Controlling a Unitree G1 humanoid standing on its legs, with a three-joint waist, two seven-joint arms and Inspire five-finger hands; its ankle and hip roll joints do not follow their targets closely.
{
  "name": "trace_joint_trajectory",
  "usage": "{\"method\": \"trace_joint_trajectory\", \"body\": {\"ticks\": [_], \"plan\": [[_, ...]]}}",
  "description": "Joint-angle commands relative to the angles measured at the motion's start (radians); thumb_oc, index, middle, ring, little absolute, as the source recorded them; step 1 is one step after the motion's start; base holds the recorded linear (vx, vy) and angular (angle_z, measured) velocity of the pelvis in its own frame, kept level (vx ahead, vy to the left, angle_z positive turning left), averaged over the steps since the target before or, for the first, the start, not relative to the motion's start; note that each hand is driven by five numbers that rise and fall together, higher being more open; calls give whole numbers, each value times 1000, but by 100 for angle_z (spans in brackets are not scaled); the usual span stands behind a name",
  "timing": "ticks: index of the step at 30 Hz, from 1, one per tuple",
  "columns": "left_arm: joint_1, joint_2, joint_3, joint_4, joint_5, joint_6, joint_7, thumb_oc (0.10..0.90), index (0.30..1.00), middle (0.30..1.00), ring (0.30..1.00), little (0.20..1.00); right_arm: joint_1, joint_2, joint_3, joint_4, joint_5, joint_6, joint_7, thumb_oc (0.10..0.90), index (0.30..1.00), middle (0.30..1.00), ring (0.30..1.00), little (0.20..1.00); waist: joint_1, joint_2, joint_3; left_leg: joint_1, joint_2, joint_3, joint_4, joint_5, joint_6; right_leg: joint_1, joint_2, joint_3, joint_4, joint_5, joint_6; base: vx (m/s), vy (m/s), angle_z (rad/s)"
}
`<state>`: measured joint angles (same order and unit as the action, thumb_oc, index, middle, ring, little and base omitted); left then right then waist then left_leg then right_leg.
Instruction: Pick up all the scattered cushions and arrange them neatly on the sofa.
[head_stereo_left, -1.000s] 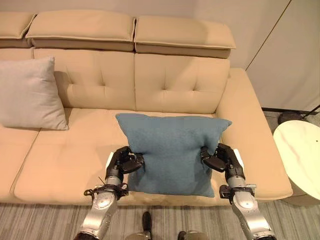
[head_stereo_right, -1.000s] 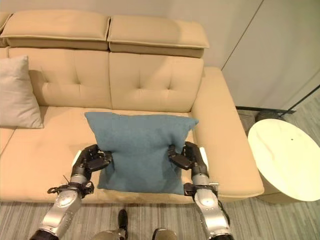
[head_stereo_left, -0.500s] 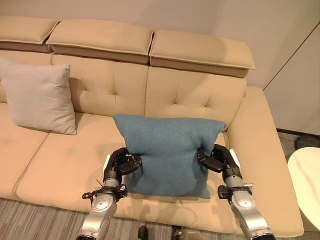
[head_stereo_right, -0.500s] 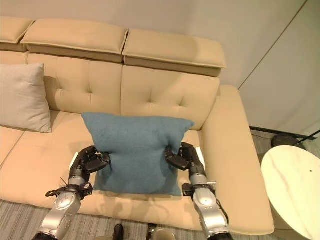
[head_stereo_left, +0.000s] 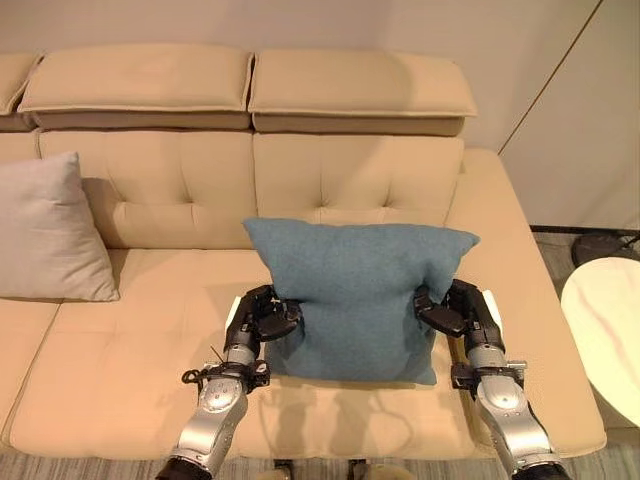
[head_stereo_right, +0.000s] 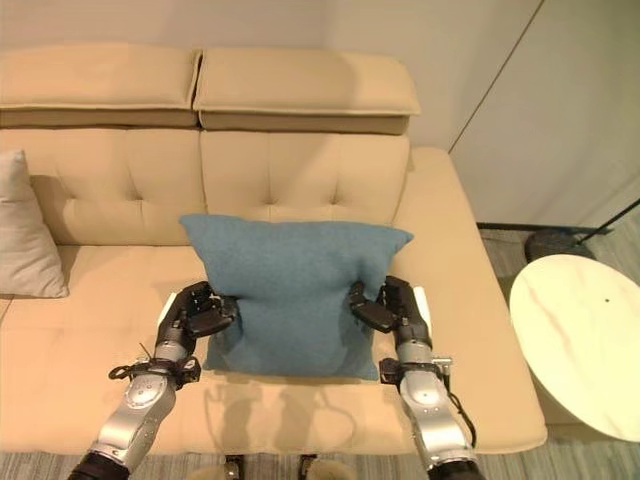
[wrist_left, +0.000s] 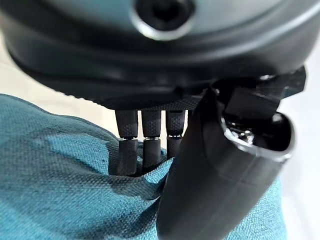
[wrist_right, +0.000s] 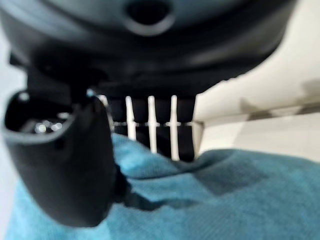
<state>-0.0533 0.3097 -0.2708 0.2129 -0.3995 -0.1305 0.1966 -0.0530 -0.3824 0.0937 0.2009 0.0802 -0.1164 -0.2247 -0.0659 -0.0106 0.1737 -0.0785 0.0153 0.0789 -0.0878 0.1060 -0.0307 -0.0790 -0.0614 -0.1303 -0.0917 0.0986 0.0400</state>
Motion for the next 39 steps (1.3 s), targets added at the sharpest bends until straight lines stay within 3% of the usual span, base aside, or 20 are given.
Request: {"method": "trace_joint_trajectory", "body": {"ticks": [1, 4, 9, 11, 19, 20, 21, 22, 23, 30, 39], "plan": [[-221, -10, -13, -154, 47, -182, 4, 400, 300, 300, 300, 300, -206, 15, 37, -135, -61, -140, -48, 400, 300, 300, 300, 300, 26, -28, -78, -16, -16, 18, 91, -169, -1, -8, -45, 8, 53, -80, 85, -101, 54, -13], [-292, -5, -24, -127, 58, -195, 37, 400, 300, 300, 300, 300, -272, 8, 56, -116, -96, -139, -86, 400, 300, 300, 300, 300, 24, -22, -70, -48, -18, 21, 86, -162, 1, -56, -47, 18, 61, -68, 88, -86, 22, 0], [-563, 29, -64, -33, 77, -238, 146, 400, 300, 300, 300, 300, -531, -30, 125, -26, -181, -122, -214, 400, 300, 300, 300, 300, 24, -18, -50, -179, -19, 23, 90, -130, -4, -202, -56, 37, 78, -28, 92, -119, 6, -3], [-608, 36, -67, -10, 83, -244, 162, 400, 300, 300, 300, 300, -576, -40, 134, -1, -188, -123, -230, 400, 300, 300, 300, 300, 23, -18, -52, -203, -21, 21, 92, -125, -5, -226, -58, 37, 81, -23, 92, -56, -15, -4], [-932, 112, -137, 226, 148, -255, 302, 400, 300, 300, 300, 300, -930, -100, 232, 219, -234, -104, -385, 400, 300, 300, 300, 300, 33, -18, -29, -332, -22, -1, 79, -64, -19, -362, -57, 31, 84, 15, 99, -53, -45, -2], [-958, 112, -143, 264, 143, -252, 310, 480, 420, 420, 420, 420, -958, -102, 241, 253, -238, -97, -400, 400, 300, 300, 300, 300, 35, -14, -27, -337, -19, -5, 68, -59, -22, -372, -54, 29, 84, 13, 100, -26, -28, 4], [-977, 112, -148, 289, 138, -251, 319, 689, 733, 733, 733, 733, -984, -110, 255, 285, -244, -90, -417, 560, 540, 540, 540, 540, 37, -13, -26, -344, -19, -8, 59, -50, -24, -381, -52, 27, 83, 14, 101, 0, 0, 0], [-979, 112, -148, 291, 138, -252, 318, 800, 900, 900, 900, 900, -987, -110, 256, 288, -243, -91, -418, 601, 601, 601, 601, 601, 36, -12, -26, -345, -19, -8, 59, -50, -24, -382, -52, 27, 83, 14, 100, -44, -59, -1], [-1017, 117, -158, 354, 128, -245, 327, 800, 900, 900, 900, 900, -1045, -134, 285, 359, -243, -77, -440, 800, 900, 900, 900, 900, 41, -11, -21, -359, -16, -17, 30, -25, -34, -403, -48, 20, 77, 19, 102, -56, -58, 6], [-953, 118, -135, 371, 108, -235, 306, 800, 900, 900, 900, 900, -1022, -165, 272, 432, -202, -46, -432, 800, 900, 900, 900, 900, 49, -2, -18, -387, -11, -35, 2, 4, -54, -430, -37, 5, 59, 21, 102, -20, -43, 4], [-623, 160, 30, 328, 88, -209, 234, 800, 900, 900, 900, 900, -701, -209, 98, 327, -145, -62, -343, 800, 900, 900, 900, 900, 41, -7, -42, -342, -10, -41, 1, -4, -59, -367, -29, -7, 31, 18, 92, -1, -24, 5]]}}
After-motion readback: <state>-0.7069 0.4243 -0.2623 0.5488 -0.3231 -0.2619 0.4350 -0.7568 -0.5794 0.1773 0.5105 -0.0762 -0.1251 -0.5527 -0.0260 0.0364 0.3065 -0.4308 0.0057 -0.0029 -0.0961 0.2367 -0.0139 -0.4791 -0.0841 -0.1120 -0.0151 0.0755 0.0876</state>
